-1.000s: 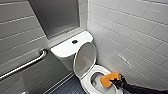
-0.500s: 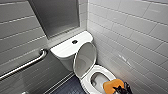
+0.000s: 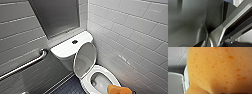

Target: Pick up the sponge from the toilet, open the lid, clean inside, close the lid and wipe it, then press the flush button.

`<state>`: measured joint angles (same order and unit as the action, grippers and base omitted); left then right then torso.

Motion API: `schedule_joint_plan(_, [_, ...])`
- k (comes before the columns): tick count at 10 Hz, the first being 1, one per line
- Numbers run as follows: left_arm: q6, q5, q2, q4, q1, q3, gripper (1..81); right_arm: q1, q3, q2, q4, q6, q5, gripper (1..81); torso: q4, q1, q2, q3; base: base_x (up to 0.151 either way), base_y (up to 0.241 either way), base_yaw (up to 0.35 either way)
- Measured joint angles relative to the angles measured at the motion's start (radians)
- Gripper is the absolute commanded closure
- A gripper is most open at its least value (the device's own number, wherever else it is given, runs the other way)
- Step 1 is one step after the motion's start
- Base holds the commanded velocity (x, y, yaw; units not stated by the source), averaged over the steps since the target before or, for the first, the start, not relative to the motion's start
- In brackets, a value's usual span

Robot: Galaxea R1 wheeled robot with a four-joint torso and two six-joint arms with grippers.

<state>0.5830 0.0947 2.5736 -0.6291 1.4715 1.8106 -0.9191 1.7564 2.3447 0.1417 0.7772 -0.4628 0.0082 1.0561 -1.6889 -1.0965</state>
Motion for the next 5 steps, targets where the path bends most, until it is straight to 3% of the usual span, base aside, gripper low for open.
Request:
schedule_joint_plan(3, [0.018, 0.000, 0.017, 0.000, 0.000, 0.003, 1.0, -0.122, -0.094, -0.071, 0.000, 0.002, -0.098, 81.1, 0.000, 0.000, 0.000, 0.000, 0.000, 0.000, 0.000])
schedule_joint_plan(5, [0.019, 0.000, 0.020, 0.000, 0.000, 0.005, 1.0, -0.161, -0.157, -0.098, 0.000, -0.039, -0.060, 81.1, 0.000, 0.000, 0.000, 0.000, 0.000, 0.000, 0.000])
